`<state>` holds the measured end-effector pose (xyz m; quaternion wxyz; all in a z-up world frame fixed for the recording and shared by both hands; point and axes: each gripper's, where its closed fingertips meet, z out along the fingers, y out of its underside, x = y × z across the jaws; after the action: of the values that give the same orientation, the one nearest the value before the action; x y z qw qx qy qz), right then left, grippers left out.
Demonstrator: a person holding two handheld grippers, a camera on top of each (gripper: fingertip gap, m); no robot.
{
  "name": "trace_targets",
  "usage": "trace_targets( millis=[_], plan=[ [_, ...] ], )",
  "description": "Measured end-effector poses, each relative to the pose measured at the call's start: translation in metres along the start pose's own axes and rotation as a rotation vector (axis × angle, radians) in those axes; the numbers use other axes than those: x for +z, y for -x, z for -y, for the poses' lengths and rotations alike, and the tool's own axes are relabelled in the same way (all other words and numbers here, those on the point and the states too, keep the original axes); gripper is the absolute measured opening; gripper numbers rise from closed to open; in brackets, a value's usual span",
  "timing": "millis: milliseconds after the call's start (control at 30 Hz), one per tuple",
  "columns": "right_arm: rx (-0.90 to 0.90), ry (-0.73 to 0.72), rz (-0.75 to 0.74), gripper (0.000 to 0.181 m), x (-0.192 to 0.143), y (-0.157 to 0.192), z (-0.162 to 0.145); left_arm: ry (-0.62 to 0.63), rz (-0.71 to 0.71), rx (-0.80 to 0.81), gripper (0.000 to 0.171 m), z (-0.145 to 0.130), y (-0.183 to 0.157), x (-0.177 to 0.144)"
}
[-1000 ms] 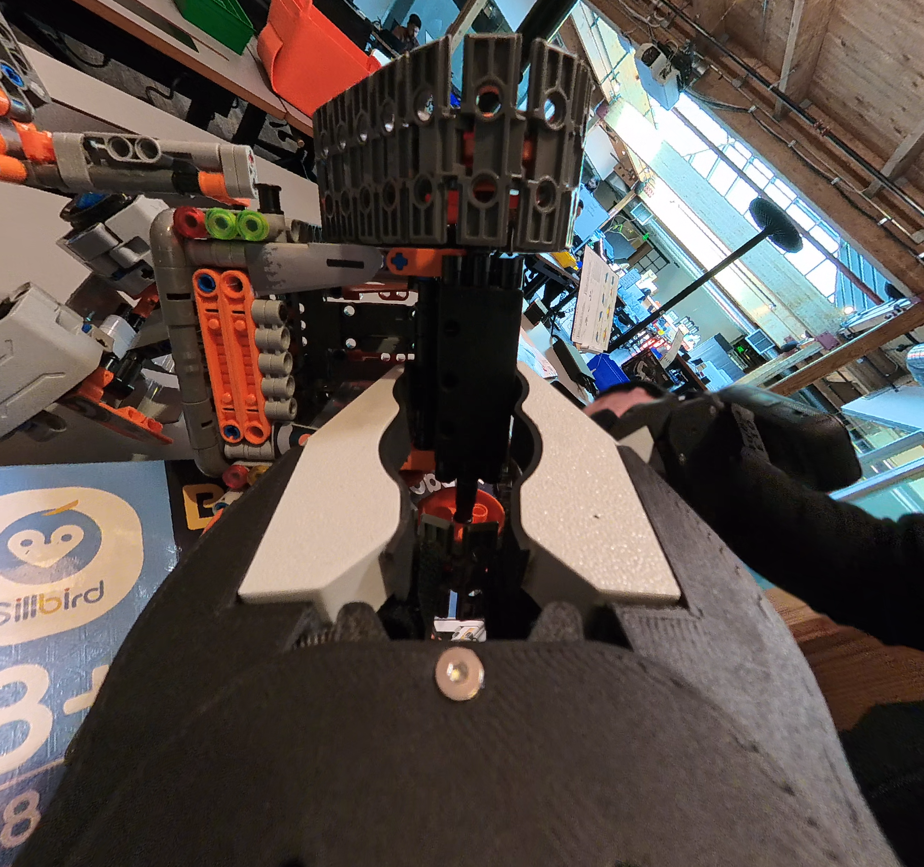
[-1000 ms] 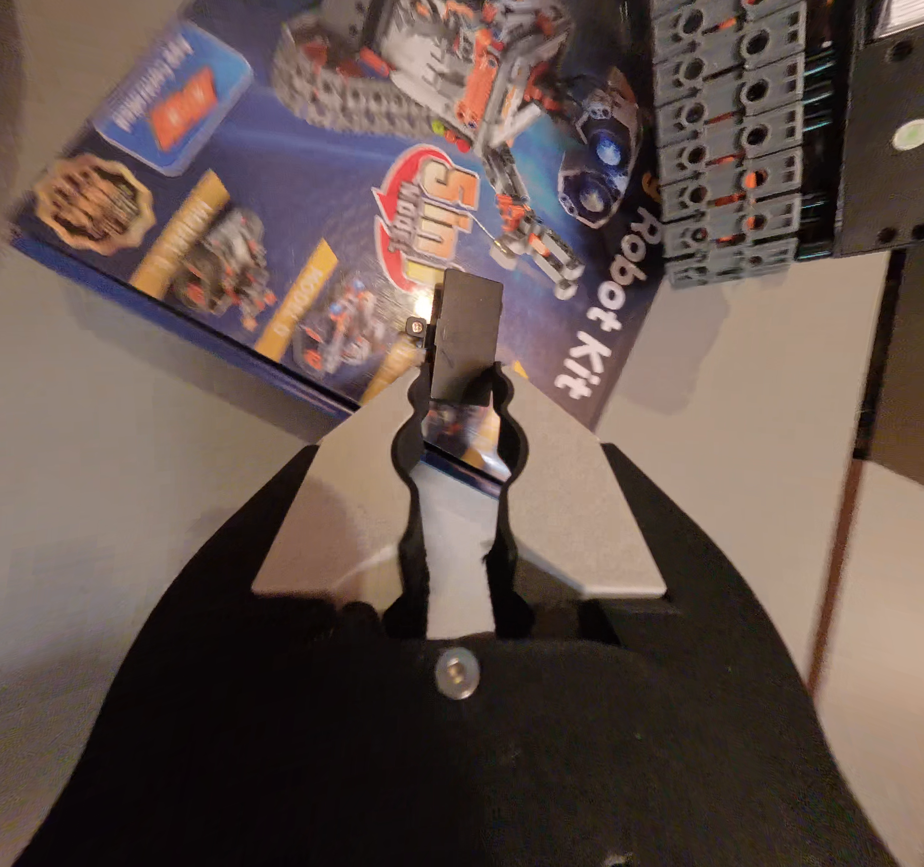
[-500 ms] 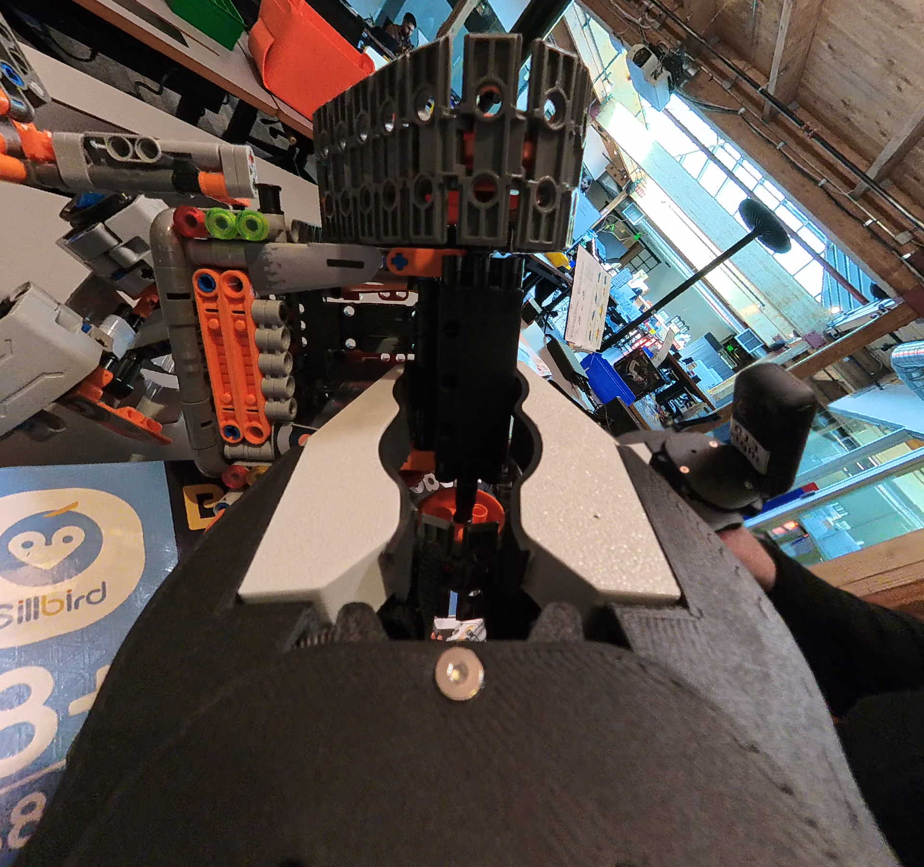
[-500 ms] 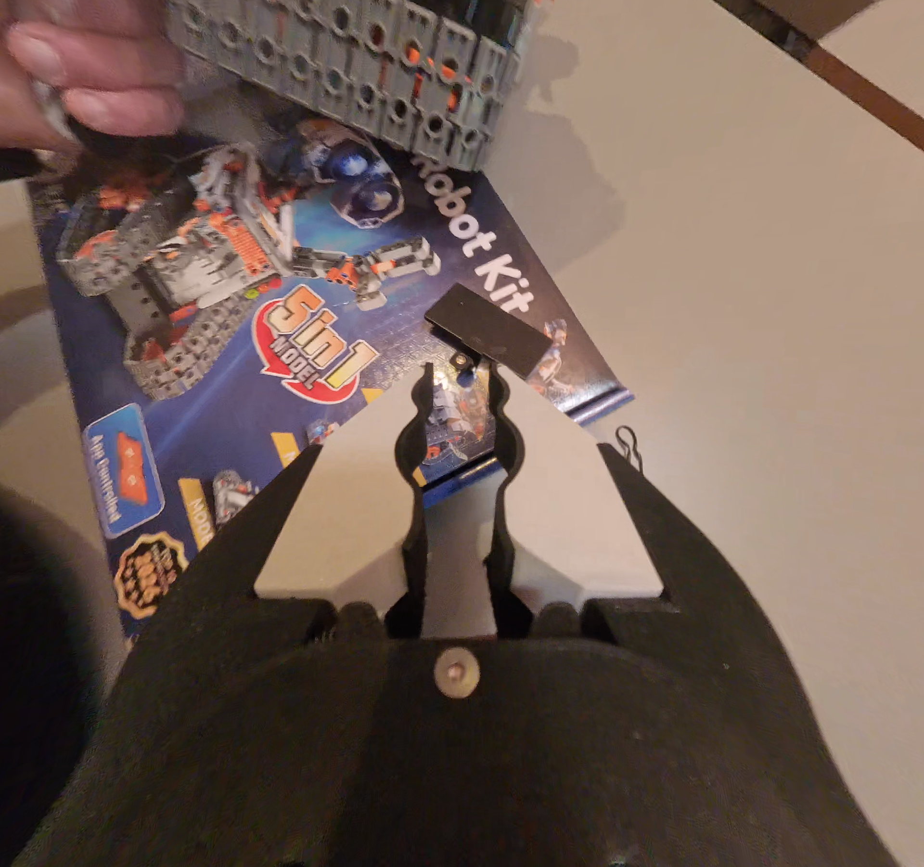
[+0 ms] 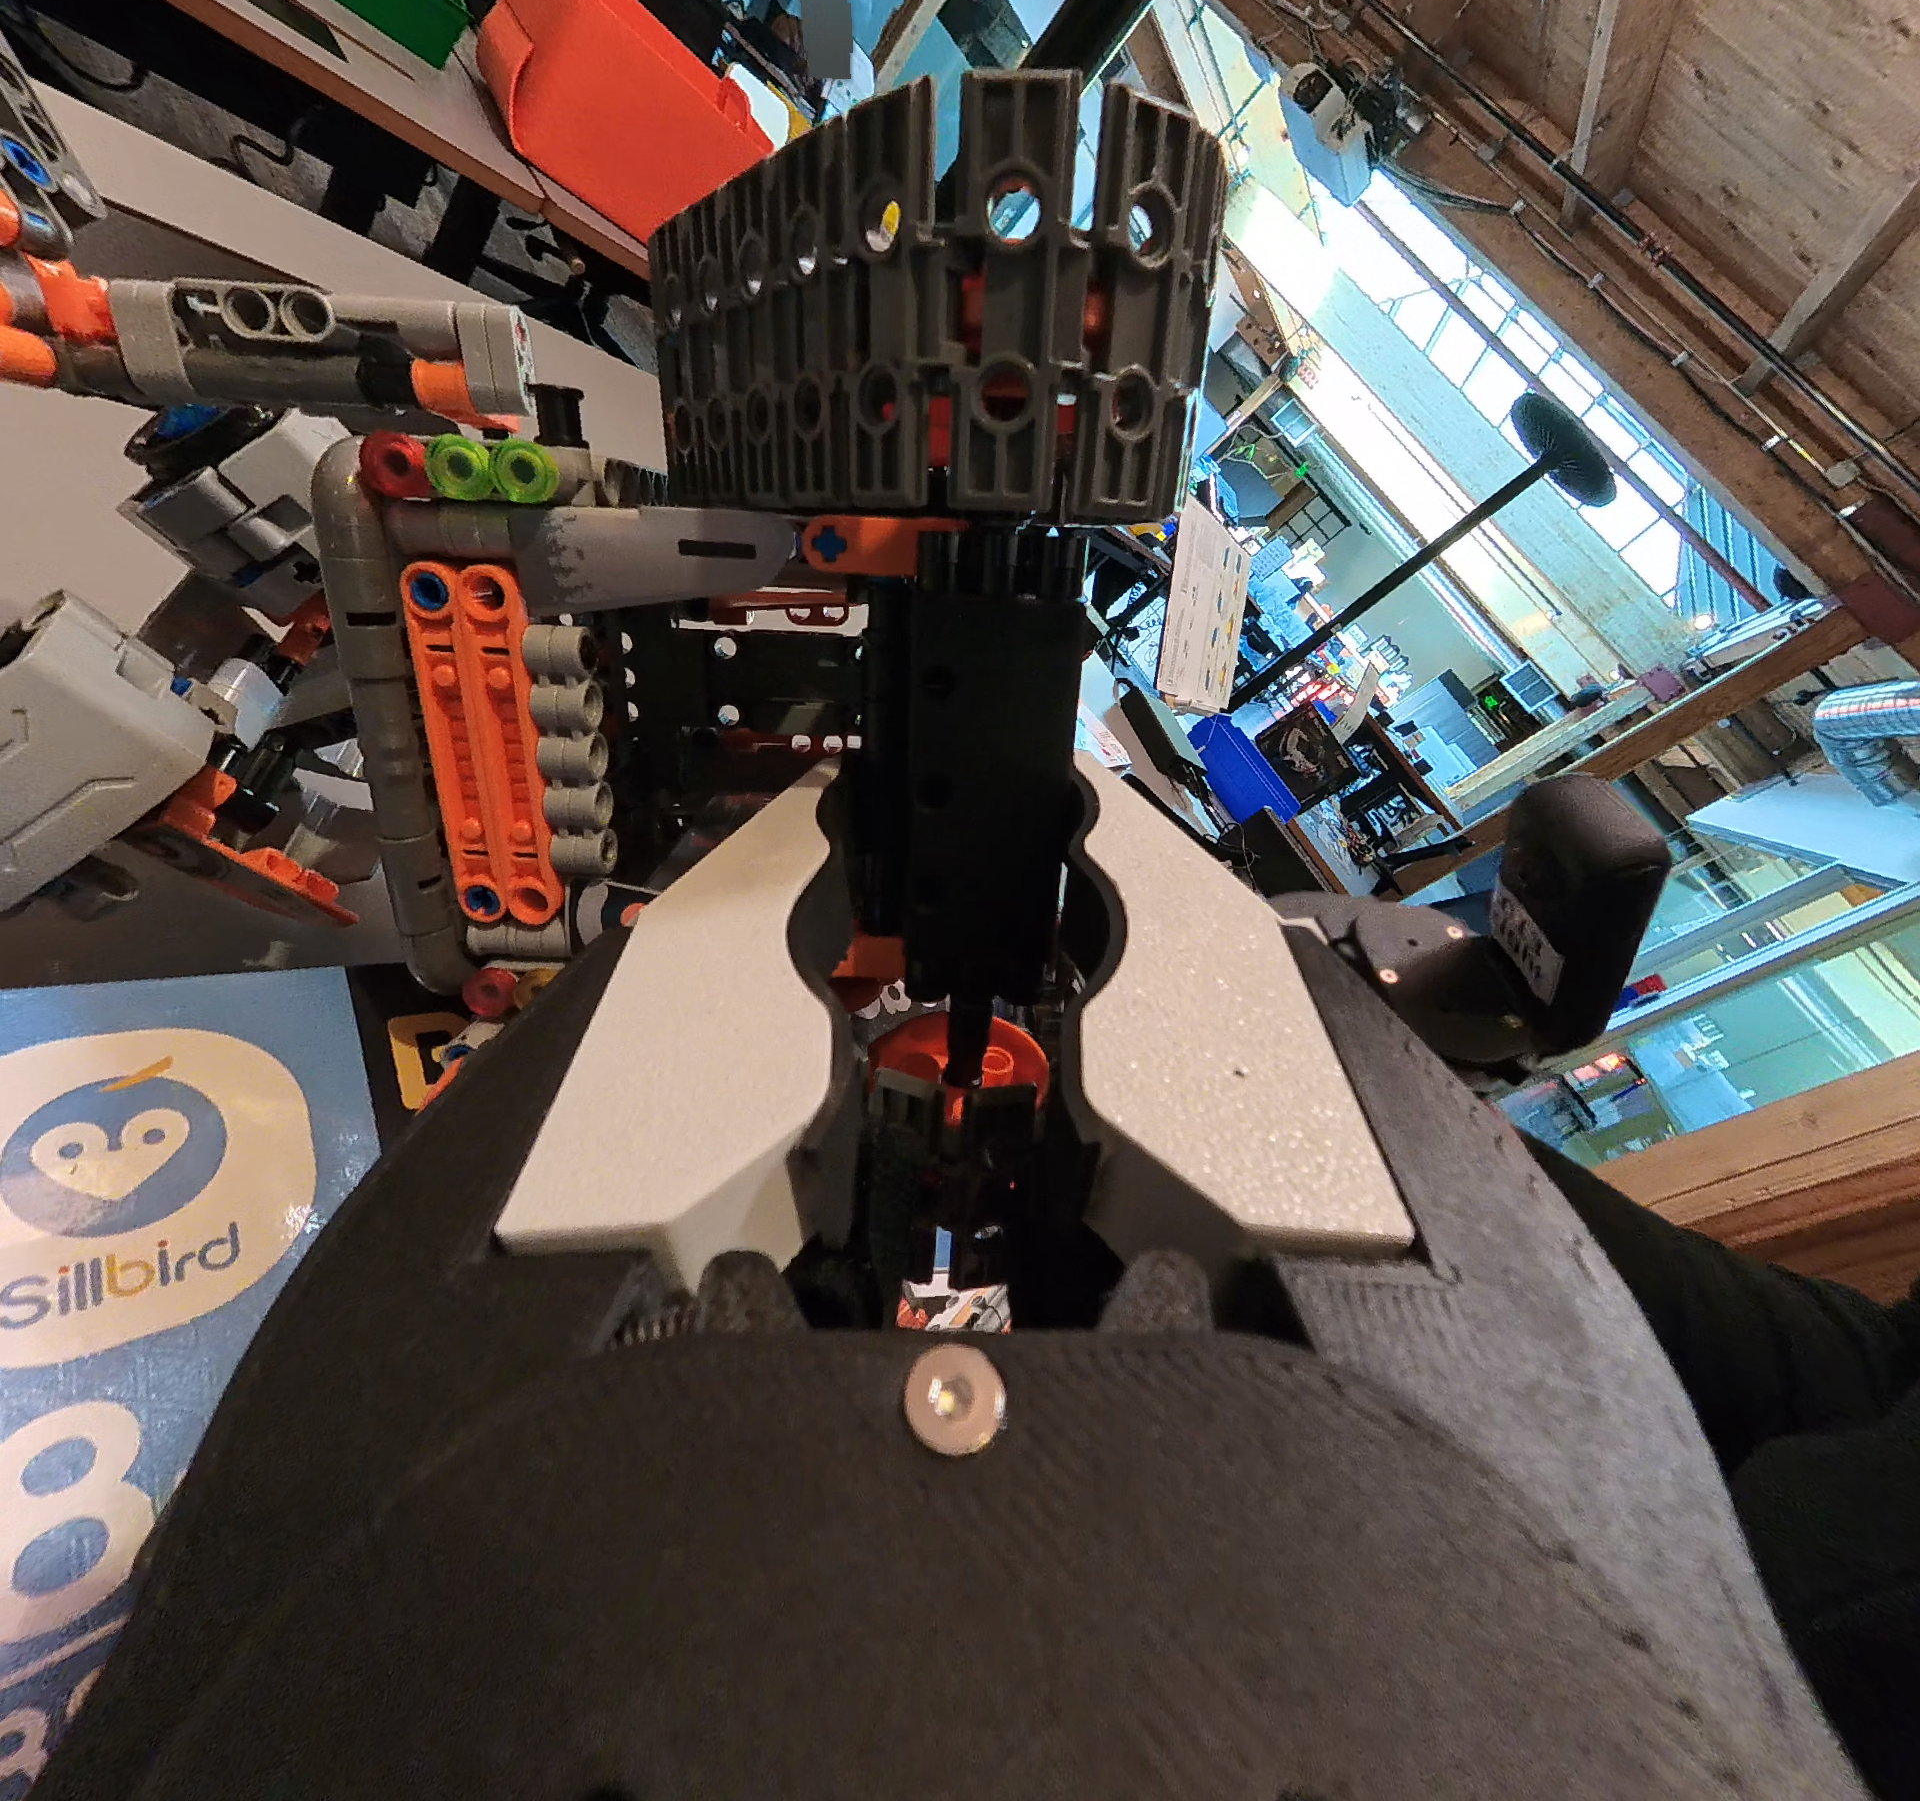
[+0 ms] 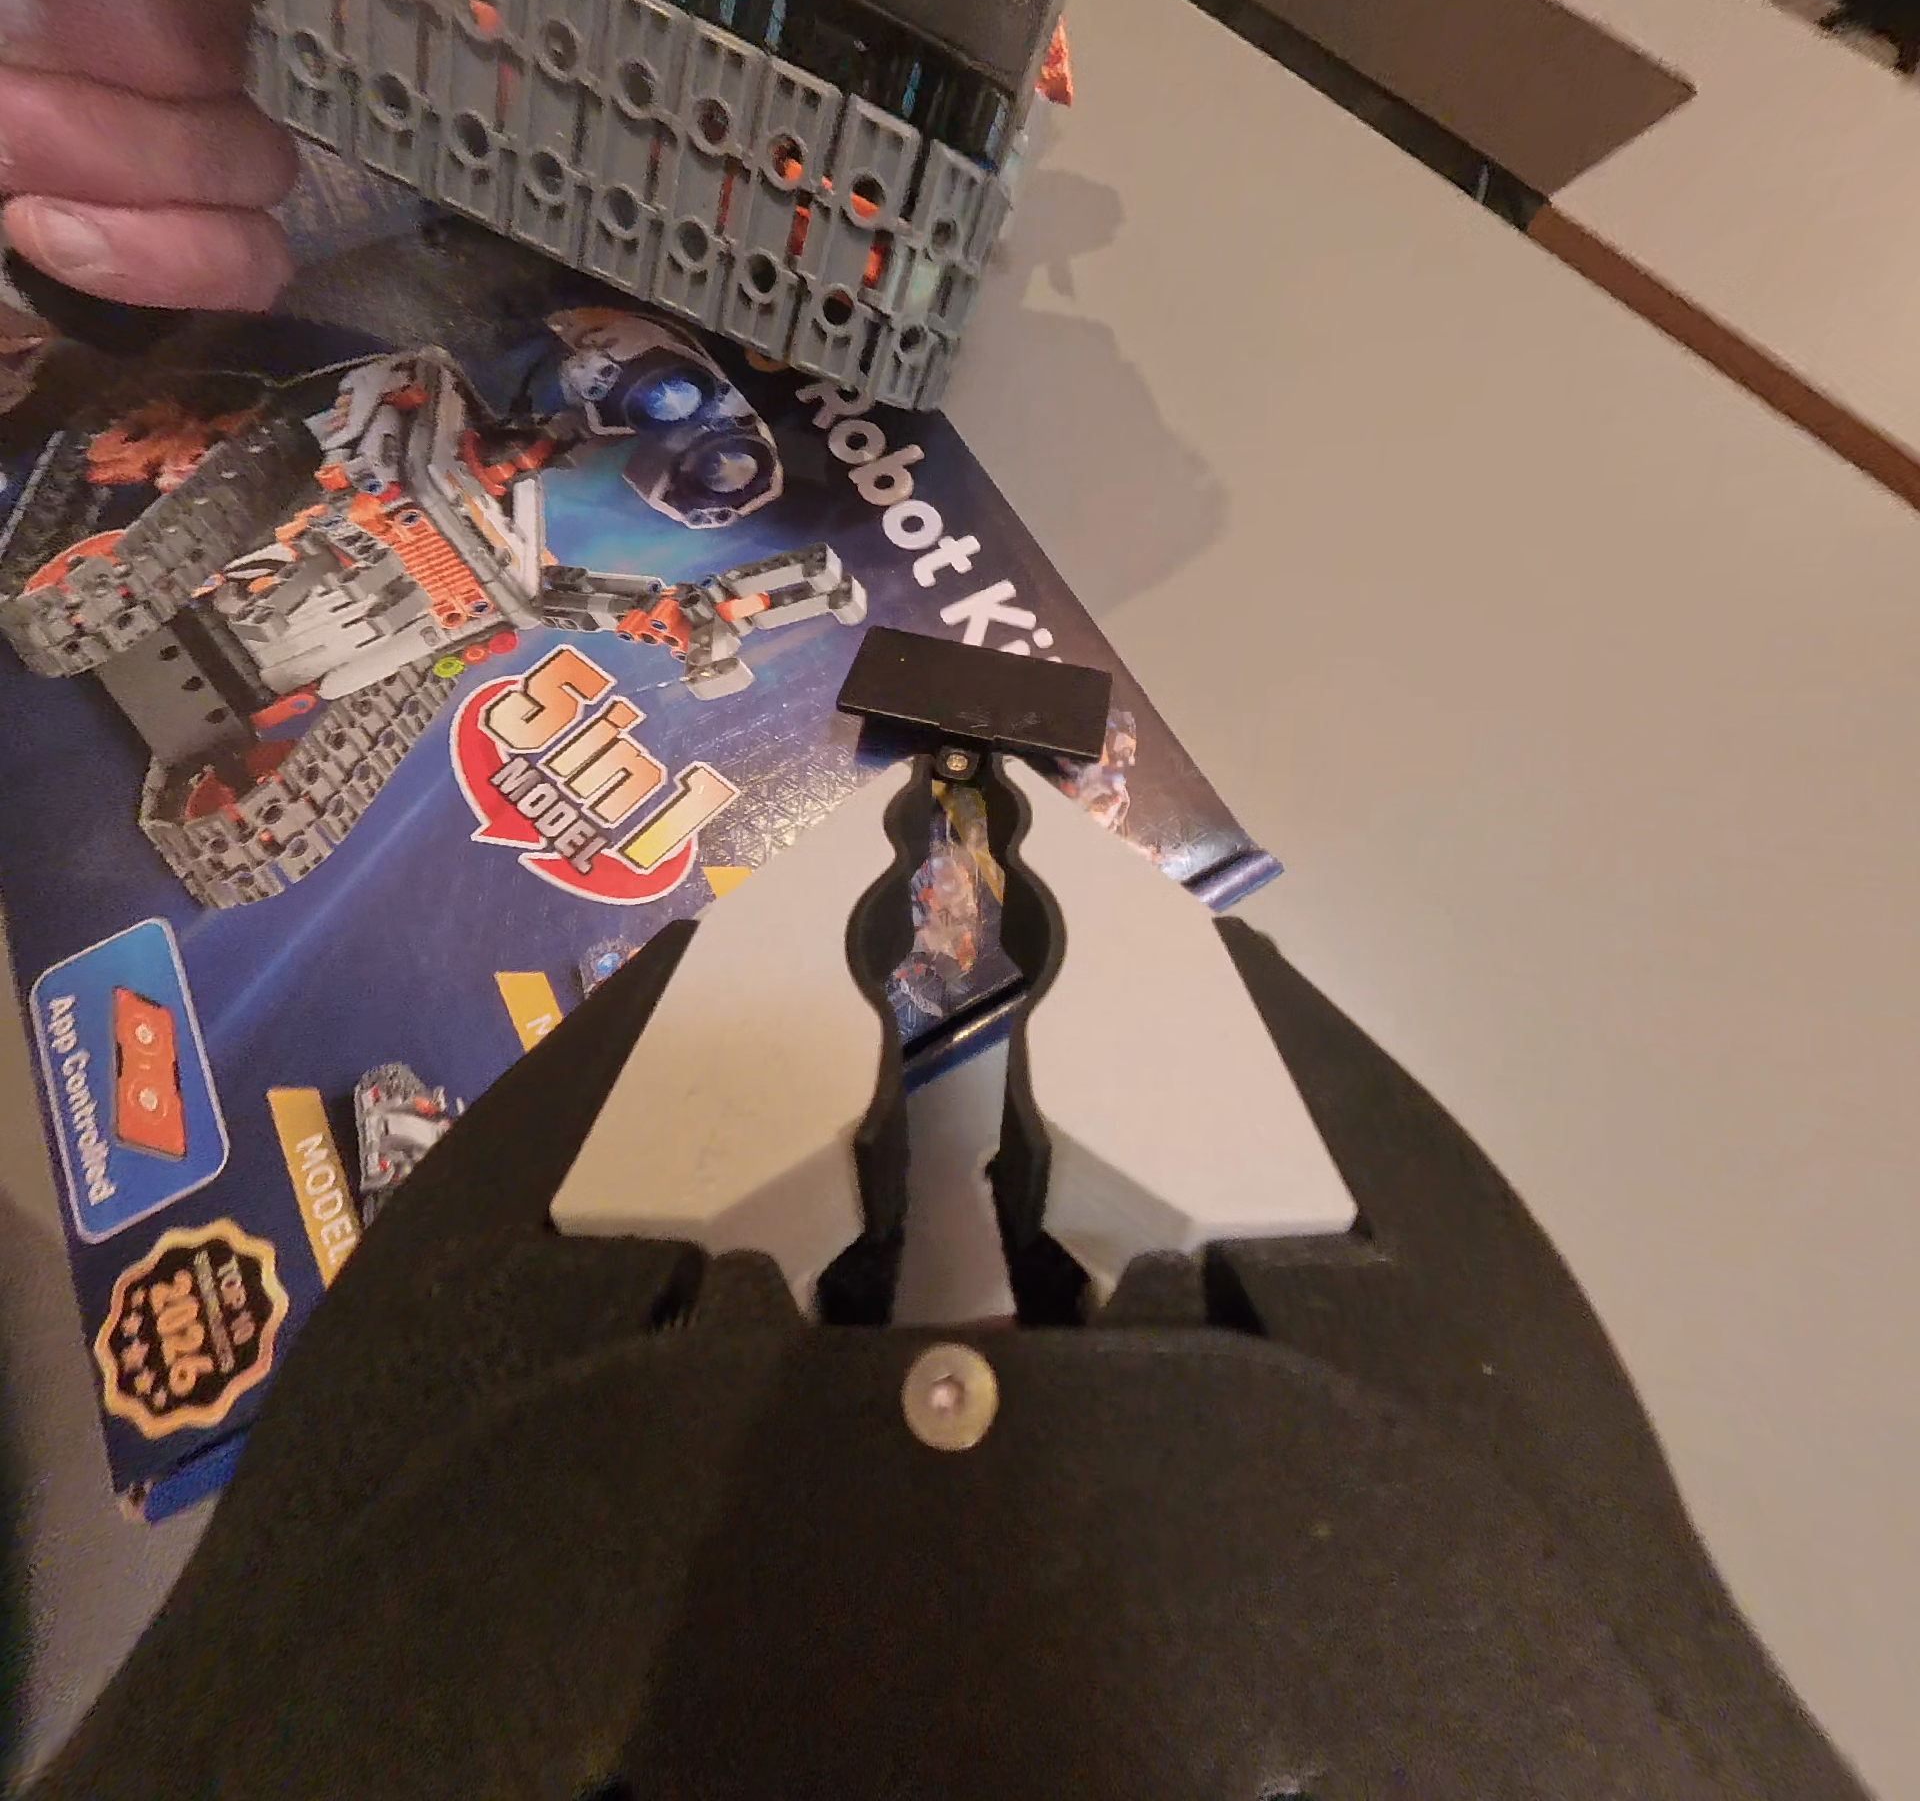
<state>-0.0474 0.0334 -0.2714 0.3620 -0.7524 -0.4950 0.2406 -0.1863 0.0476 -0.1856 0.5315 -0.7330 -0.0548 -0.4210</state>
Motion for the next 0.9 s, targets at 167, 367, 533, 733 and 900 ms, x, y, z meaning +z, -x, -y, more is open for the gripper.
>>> trace_targets(
  millis=[167, 367, 533, 733, 900],
  plan=[
    [-0.163, -0.133, 0.114, 0.007, -0.019, 0.005, 0.045, 0.009, -0.011, -0.009, 0.034, 0.0, -0.001, -0.001],
    [-0.468, -0.238, 0.272, 0.007, -0.024, 0.019, 0.102, 0.005, -0.021, -0.055, 0.034, 0.003, 0.0, -0.002],
    [-0.704, -0.259, 0.338, 0.007, -0.004, 0.023, 0.124, -0.004, -0.045, -0.074, 0.035, 0.004, 0.001, -0.004],
    [-0.932, -0.275, 0.387, 0.008, 0.011, 0.027, 0.14, 0.009, -0.075, -0.086, 0.035, 0.004, 0.0, -0.003],
    [-1.068, -0.266, 0.38, 0.007, 0.021, 0.027, 0.148, 0.015, -0.102, -0.099, 0.036, 0.003, -0.002, -0.001]
  ],
)
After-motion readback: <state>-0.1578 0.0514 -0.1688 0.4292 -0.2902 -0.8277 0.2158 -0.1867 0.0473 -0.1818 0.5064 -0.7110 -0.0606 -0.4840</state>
